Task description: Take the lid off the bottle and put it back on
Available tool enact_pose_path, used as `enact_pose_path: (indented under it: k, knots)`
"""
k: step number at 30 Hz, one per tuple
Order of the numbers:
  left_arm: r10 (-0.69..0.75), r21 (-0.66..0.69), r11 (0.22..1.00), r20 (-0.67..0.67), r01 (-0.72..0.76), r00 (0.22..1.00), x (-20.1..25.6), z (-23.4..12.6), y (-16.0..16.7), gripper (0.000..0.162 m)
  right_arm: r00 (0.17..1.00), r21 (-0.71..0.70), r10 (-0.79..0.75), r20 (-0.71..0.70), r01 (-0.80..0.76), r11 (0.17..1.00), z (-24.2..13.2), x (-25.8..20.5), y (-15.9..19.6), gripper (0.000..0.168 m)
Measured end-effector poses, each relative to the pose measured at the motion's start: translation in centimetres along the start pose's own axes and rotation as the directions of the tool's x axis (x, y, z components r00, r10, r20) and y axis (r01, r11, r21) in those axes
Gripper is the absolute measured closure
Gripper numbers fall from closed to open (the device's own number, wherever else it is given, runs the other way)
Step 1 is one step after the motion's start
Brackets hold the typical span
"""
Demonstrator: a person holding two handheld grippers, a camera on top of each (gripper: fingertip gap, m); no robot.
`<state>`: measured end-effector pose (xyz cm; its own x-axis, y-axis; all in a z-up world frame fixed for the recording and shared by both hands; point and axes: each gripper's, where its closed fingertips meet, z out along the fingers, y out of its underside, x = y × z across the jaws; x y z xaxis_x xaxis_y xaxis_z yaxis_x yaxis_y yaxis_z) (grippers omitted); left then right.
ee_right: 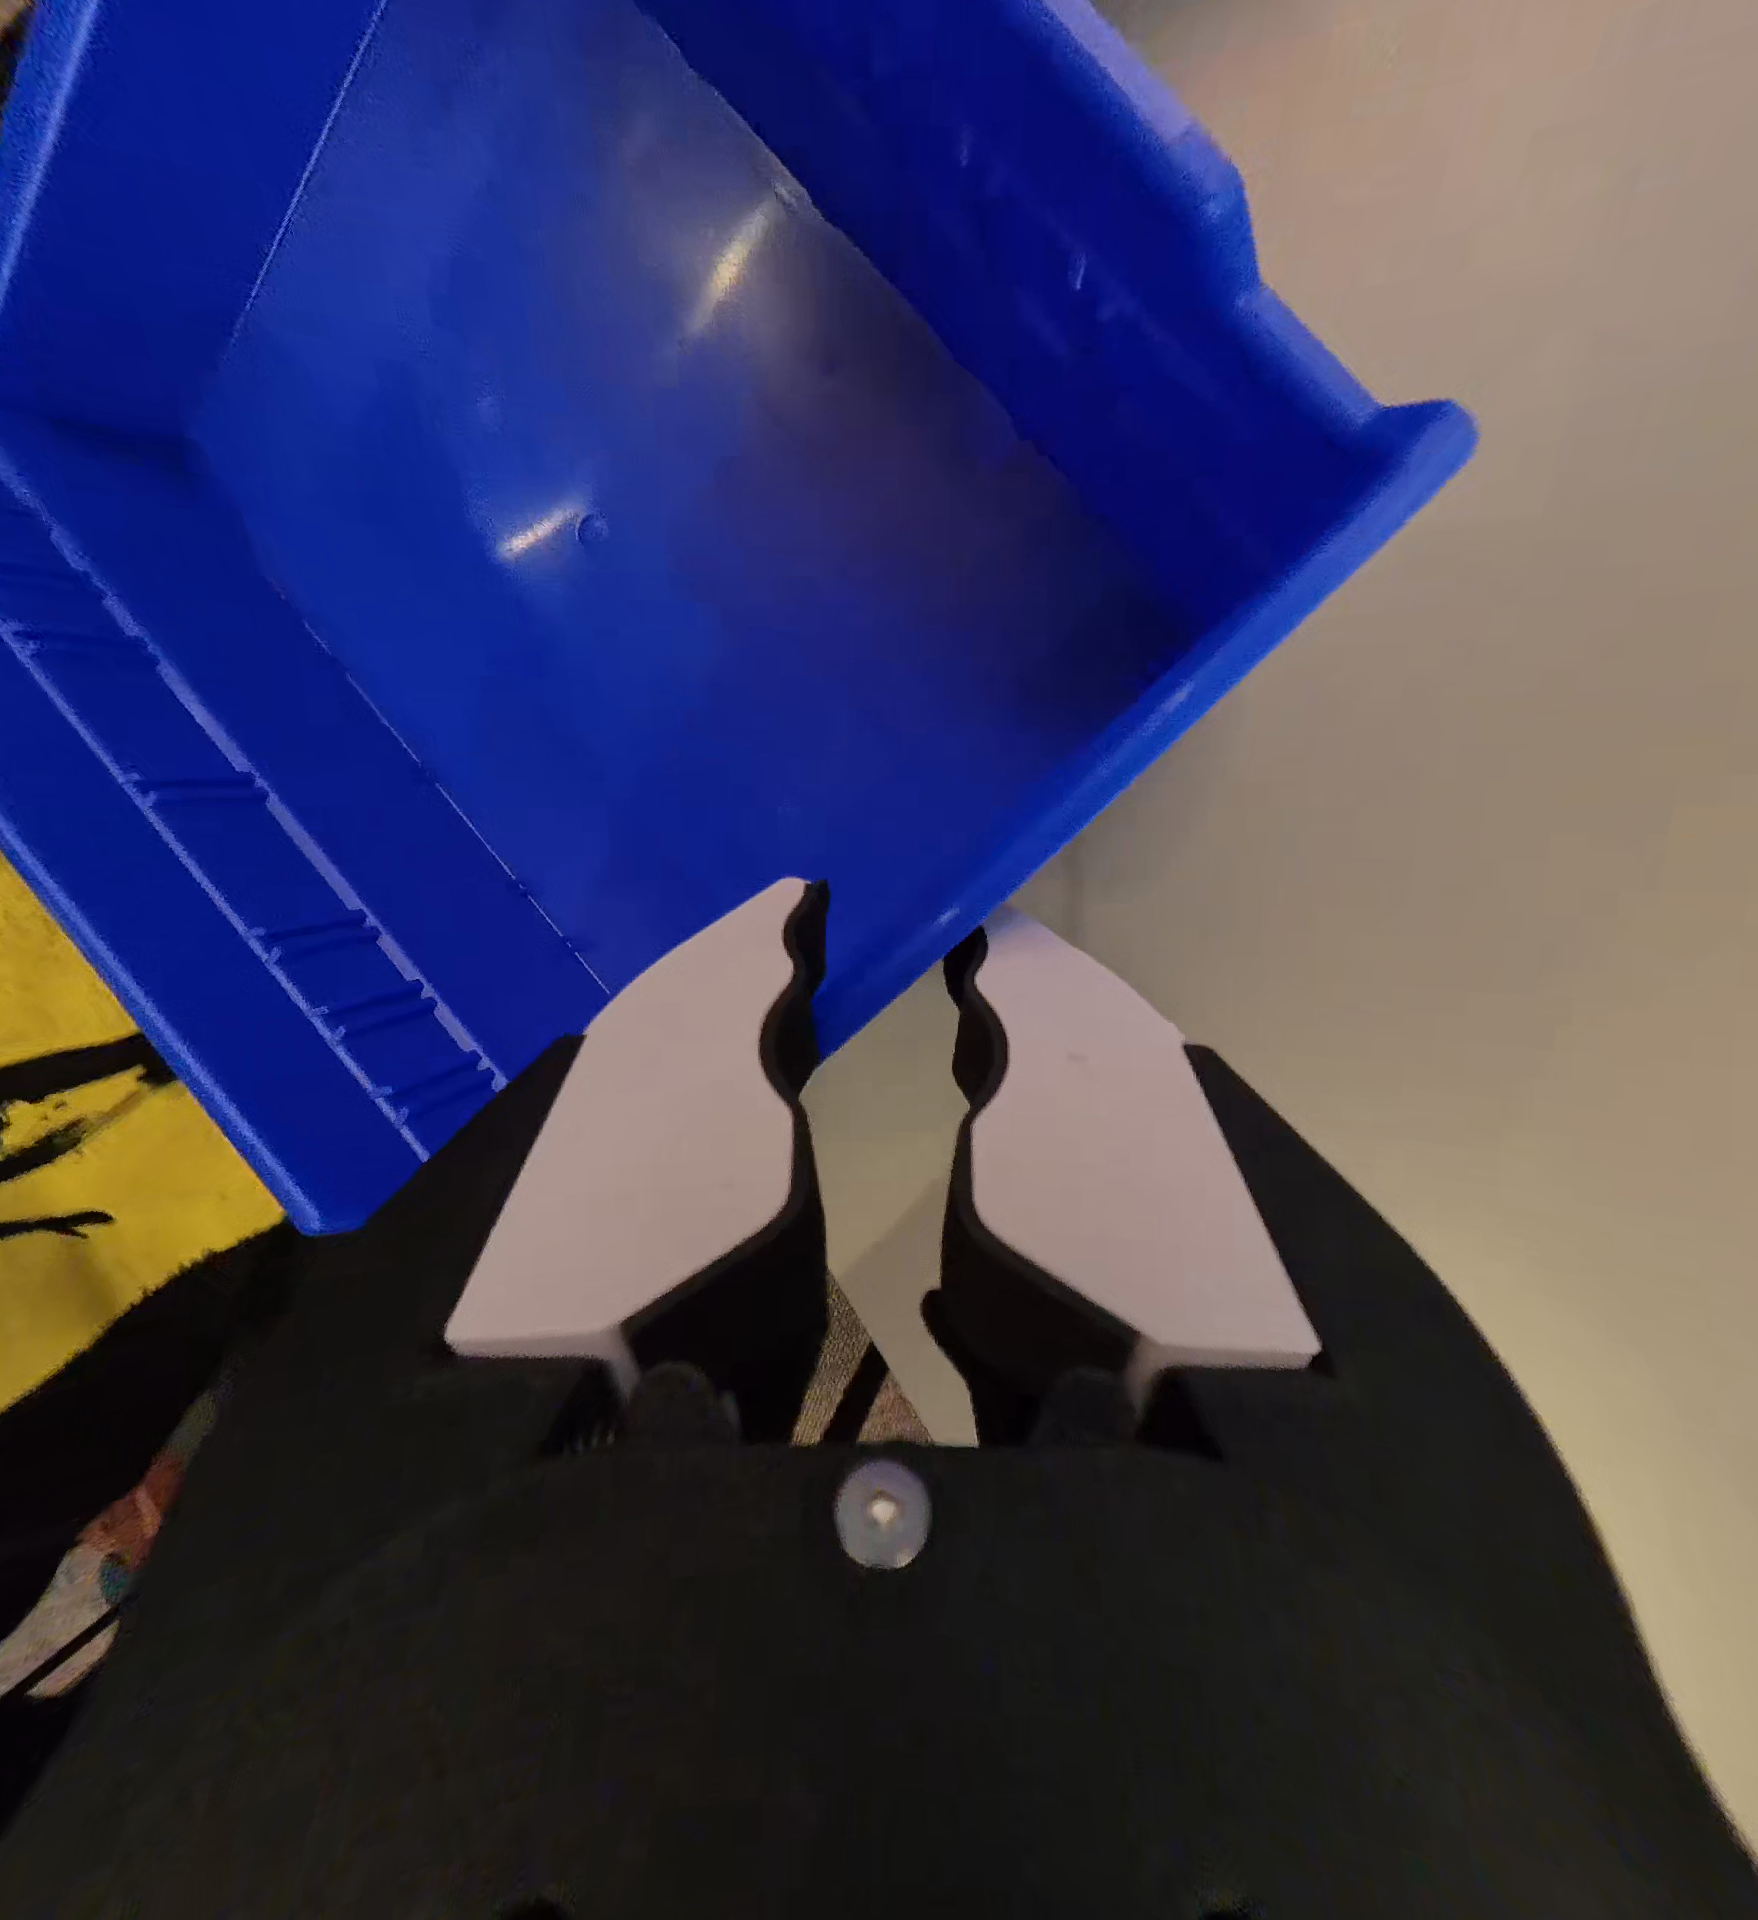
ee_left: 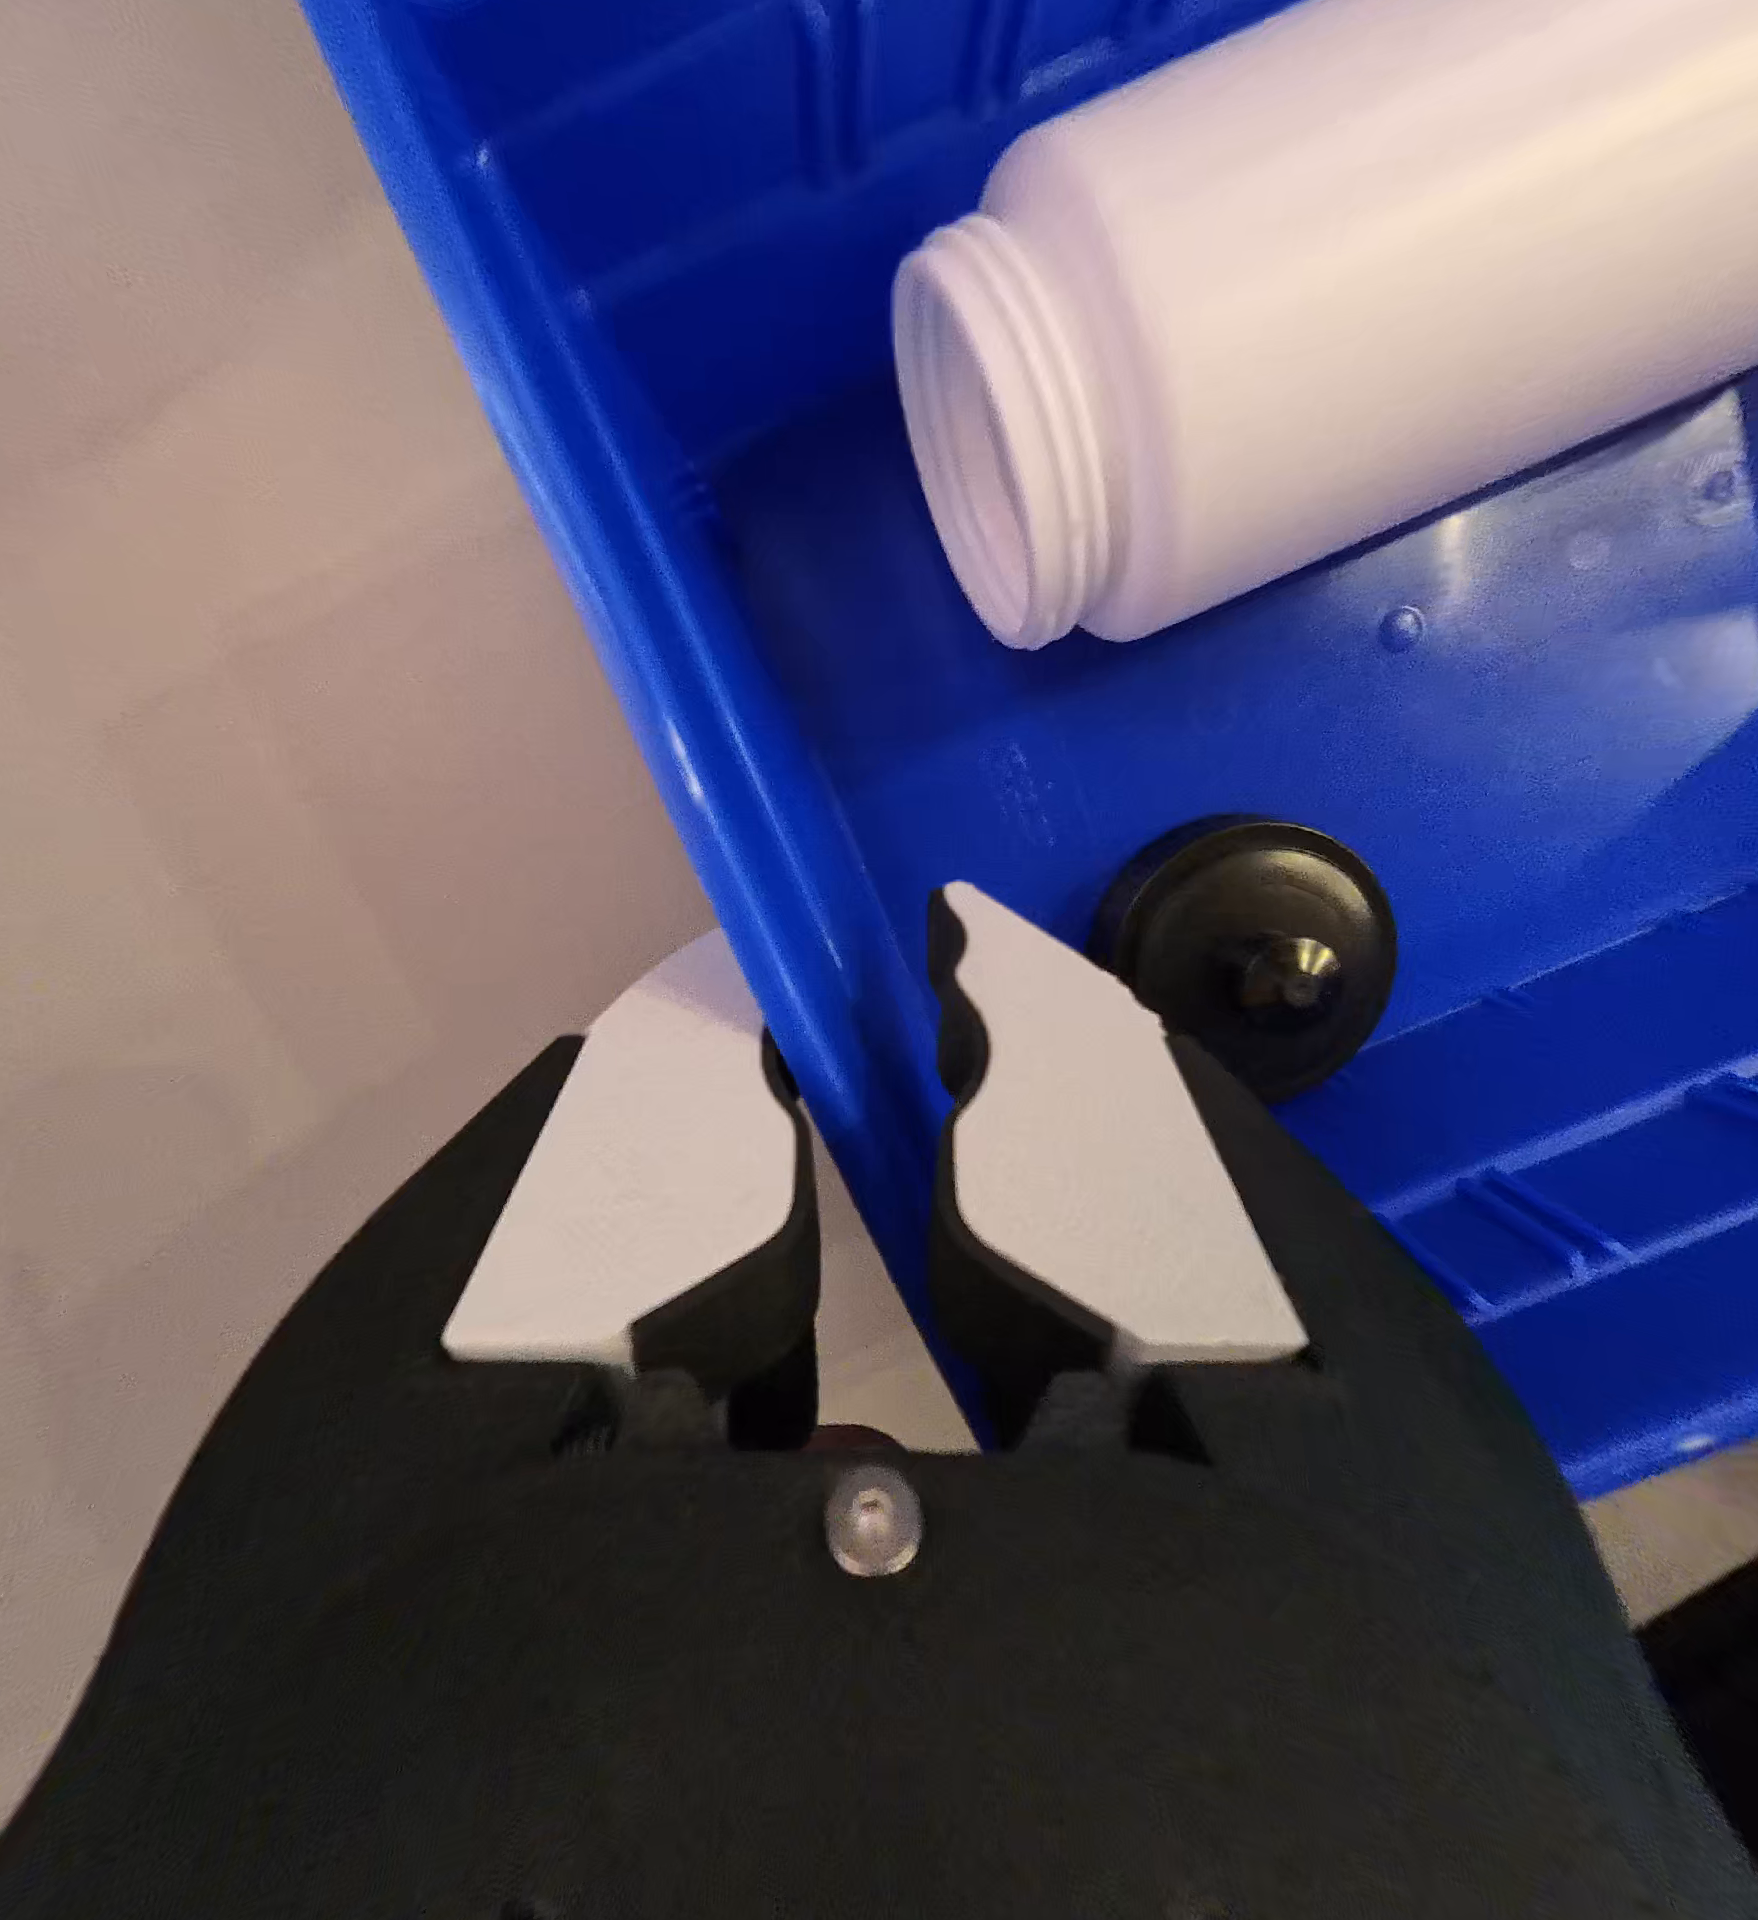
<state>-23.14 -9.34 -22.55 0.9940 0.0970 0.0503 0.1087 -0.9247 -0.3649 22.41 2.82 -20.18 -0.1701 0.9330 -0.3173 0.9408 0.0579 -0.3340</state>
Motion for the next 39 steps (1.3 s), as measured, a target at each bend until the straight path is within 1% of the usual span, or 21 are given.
enact_pose_path:
  k: [2, 5, 7, 9, 11, 12, 14, 16, 18, 20, 22, 25, 28, 31, 36, 37, 39]
  knots:
    - [0.007, -0.03, 1.0, 0.028, -0.006, 1.0, -2.8, -0.5, 1.3, 0.148, 0.999, -0.03, 0.005, -0.035, -0.006, 1.0, -0.9, 2.1, 0.5, 0.148]
    - [0.067, -0.082, 0.995, 0.067, -0.061, 0.996, -6.8, -1.1, 2.8, 0.151, 0.992, -0.111, -0.024, -0.128, 0.01, 0.994, -2.5, 6.2, 1.1, 0.153]
    - [0.131, -0.117, 0.986, 0.092, -0.12, 0.987, -9.0, -1.4, 3.4, 0.148, 0.979, -0.172, -0.059, -0.197, 0.025, 0.985, -3.6, 9.5, 1.2, 0.155]
    - [0.18, -0.139, 0.976, 0.089, -0.167, 0.98, -10.5, -1.5, 3.4, 0.147, 0.975, -0.207, -0.063, -0.215, 0.017, 0.978, -4.4, 12.4, 0.7, 0.157]
    - [0.248, -0.177, 0.958, 0.116, -0.225, 0.962, -12.0, -1.4, 3.0, 0.143, 0.97, -0.239, -0.066, -0.234, 0.009, 0.971, -5.1, 15.3, -0.2, 0.159]
    - [0.281, -0.194, 0.947, 0.117, -0.255, 0.953, -12.7, -1.4, 2.7, 0.141, 0.963, -0.272, -0.091, -0.253, 0.02, 0.962, -5.6, 16.9, -0.6, 0.158]
    - [0.332, -0.229, 0.927, 0.136, -0.297, 0.933, -14.2, -1.1, 1.8, 0.138, 0.946, -0.328, -0.136, -0.295, 0.033, 0.944, -6.4, 20.1, -1.4, 0.156]
    - [0.39, -0.27, 0.901, 0.16, -0.34, 0.907, -15.8, -0.7, 0.7, 0.133, 0.935, -0.367, -0.137, -0.328, 0.007, 0.93, -7.1, 23.0, -2.4, 0.156]
    - [0.443, -0.298, 0.877, 0.193, -0.378, 0.875, -17.5, -0.2, -0.8, 0.128, 0.913, -0.406, -0.17, -0.37, 0.005, 0.914, -7.7, 25.9, -3.7, 0.154]
    - [0.462, -0.318, 0.866, 0.216, -0.385, 0.86, -19.1, 0.3, -2.5, 0.126, 0.899, -0.432, -0.179, -0.4, -0.012, 0.902, -8.0, 28.5, -5.1, 0.153]
    - [0.487, -0.342, 0.851, 0.234, -0.398, 0.842, -20.6, 0.9, -4.0, 0.124, 0.889, -0.438, -0.181, -0.42, -0.023, 0.899, -8.2, 30.9, -6.8, 0.152]
    - [0.527, -0.375, 0.827, 0.258, -0.419, 0.81, -22.6, 1.7, -6.3, 0.117, 0.85, -0.447, -0.222, -0.478, -0.018, 0.894, -8.6, 34.7, -9.4, 0.149]
    - [0.545, -0.406, 0.813, 0.277, -0.418, 0.791, -24.3, 2.4, -8.3, 0.116, 0.817, -0.44, -0.229, -0.529, -0.033, 0.898, -9.0, 38.3, -11.8, 0.146]
    - [0.564, -0.402, 0.806, 0.297, -0.434, 0.771, -25.5, 3.1, -10.3, 0.114, 0.791, -0.429, -0.245, -0.561, -0.025, 0.903, -9.2, 41.4, -14.0, 0.144]
    - [0.607, -0.395, 0.784, 0.328, -0.479, 0.724, -27.0, 4.2, -13.1, 0.107, 0.732, -0.45, -0.28, -0.621, -0.041, 0.892, -9.7, 45.6, -16.4, 0.138]
    - [0.618, -0.393, 0.777, 0.333, -0.491, 0.712, -27.3, 4.3, -13.6, 0.107, 0.716, -0.454, -0.29, -0.635, -0.042, 0.89, -9.7, 46.3, -16.9, 0.135]
    - [0.627, -0.392, 0.772, 0.339, -0.501, 0.701, -27.9, 4.7, -14.4, 0.106, 0.712, -0.461, -0.287, -0.64, -0.057, 0.886, -9.7, 47.1, -17.5, 0.134]
